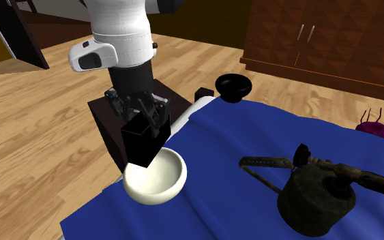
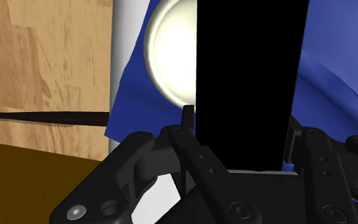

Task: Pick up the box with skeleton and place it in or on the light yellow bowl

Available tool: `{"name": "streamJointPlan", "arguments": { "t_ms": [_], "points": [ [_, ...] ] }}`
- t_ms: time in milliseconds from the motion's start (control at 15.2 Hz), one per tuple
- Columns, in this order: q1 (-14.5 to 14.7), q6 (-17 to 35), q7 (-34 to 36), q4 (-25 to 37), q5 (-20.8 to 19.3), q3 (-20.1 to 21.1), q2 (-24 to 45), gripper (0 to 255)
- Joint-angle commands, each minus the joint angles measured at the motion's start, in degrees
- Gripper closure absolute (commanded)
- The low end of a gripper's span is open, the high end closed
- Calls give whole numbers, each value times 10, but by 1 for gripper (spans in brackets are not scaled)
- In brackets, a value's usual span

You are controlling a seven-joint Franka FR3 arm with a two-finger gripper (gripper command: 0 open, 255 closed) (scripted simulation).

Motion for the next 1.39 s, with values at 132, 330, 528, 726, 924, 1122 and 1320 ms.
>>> {"name": "streamJointPlan", "arguments": {
  "t_ms": [132, 330, 528, 726, 924, 1122, 1320],
  "points": [
    [-7, 22, -11, -23, 1, -3, -2, 255],
    [-7, 45, -11, -48, 1, -3, -3, 255],
    [-7, 68, -11, -70, 1, -3, -2, 255],
    [-7, 91, -11, -91, 1, -3, -1, 255],
    [-7, 112, -11, -110, 1, -3, 2, 255],
    [-7, 138, -11, -130, 1, -3, 7, 255],
    [-7, 138, -11, -130, 1, -4, 7, 255]
  ]
}}
